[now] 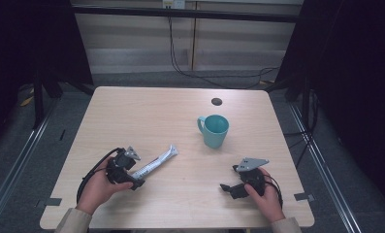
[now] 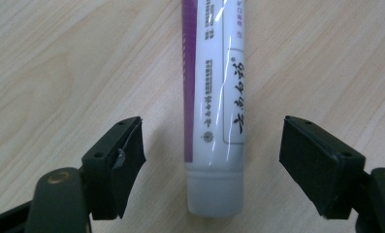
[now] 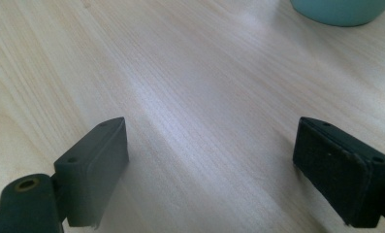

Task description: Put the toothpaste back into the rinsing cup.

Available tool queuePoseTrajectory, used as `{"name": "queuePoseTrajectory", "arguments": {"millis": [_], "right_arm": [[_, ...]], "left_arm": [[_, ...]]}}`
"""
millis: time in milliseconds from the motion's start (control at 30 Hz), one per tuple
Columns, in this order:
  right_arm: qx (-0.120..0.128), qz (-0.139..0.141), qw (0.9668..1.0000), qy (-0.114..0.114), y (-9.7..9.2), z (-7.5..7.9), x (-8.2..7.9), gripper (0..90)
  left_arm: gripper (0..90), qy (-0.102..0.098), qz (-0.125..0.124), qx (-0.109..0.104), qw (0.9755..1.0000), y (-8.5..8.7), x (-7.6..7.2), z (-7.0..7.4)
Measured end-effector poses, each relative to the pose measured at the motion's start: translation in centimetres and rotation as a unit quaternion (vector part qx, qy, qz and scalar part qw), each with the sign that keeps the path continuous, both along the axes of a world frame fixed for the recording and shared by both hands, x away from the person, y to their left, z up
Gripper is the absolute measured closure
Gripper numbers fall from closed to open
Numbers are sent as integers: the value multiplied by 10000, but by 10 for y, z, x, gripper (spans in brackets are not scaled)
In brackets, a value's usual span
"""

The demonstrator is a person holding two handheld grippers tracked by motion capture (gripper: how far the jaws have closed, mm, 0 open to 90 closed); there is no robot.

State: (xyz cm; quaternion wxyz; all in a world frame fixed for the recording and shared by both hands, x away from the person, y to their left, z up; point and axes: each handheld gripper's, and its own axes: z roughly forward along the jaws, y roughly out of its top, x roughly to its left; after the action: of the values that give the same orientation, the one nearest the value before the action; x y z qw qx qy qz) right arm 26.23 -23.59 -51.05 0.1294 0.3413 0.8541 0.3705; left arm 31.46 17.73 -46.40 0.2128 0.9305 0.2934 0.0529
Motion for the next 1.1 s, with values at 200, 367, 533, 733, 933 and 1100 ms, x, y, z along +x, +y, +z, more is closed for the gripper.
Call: {"name": "queuePoseTrajectory", "arguments": {"millis": [200,367,533,733,933,1100], "right_arm": [[-1,0,10000,0,0,0,0,119],[0,-1,10000,0,0,0,0,119],[-1,-1,10000,0,0,0,0,119],[-1,-1,10000,-1,0,0,0,119],[-2,4,10000,-4,0,0,0,119],[-2,3,10000,-5,0,0,0,119]], "left_arm": [[308,208,-104,189,9996,-10,8,-2],[352,274,-47,370,9989,-16,16,-2],[448,407,-42,617,9973,-23,21,-2],[529,587,-43,793,9951,-29,24,-3],[603,693,-75,834,9941,-31,25,-2],[656,798,-138,1060,9911,-35,26,0]]}}
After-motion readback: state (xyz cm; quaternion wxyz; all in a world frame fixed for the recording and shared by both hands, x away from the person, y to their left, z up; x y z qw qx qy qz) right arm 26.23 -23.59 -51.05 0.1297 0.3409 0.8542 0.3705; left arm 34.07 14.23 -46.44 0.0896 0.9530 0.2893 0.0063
